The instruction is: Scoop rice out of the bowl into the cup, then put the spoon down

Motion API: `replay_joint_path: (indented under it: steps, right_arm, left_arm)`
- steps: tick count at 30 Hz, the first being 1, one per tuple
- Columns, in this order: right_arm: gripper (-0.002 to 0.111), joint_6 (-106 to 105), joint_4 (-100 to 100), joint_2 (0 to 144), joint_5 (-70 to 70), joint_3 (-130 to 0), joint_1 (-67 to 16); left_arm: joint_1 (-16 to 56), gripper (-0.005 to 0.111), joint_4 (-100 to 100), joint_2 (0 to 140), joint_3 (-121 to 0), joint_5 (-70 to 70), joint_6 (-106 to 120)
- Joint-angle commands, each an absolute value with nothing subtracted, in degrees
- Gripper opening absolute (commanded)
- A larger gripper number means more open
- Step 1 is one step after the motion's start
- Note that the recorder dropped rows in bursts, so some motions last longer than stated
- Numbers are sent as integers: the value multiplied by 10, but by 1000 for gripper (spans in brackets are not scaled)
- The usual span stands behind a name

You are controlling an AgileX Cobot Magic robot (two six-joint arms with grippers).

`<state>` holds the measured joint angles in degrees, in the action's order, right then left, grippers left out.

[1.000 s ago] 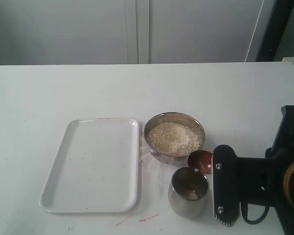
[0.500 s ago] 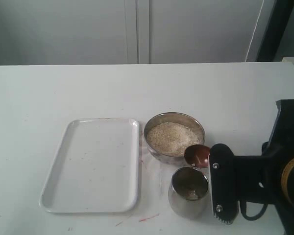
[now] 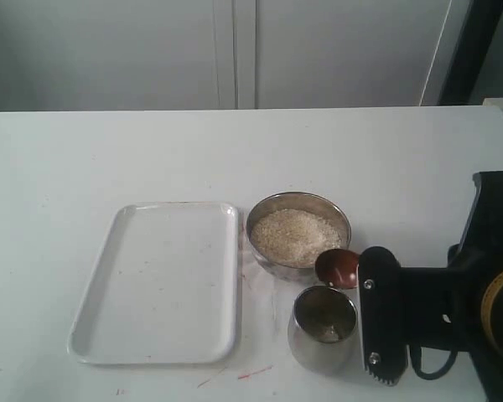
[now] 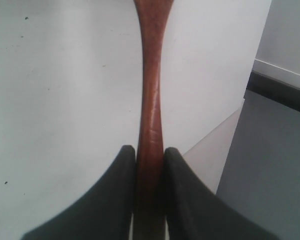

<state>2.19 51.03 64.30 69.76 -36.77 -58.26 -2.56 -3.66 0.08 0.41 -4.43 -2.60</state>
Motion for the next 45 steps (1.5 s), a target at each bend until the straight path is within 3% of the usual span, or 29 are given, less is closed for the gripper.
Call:
replay_joint_path:
  steps: [1,24,45]
  right_arm:
    - [0,28,511,642,700,-365,-585]
    - [0,93,482,642,700,-373,-585]
    - [0,389,175,688,674,-600,-558]
  left_arm:
    - [-26,14,-38,0,0,-47,-28]
    - [-26,14,-38,0,0,-47,-28]
    - [-26,14,-38,0,0,-47,-28]
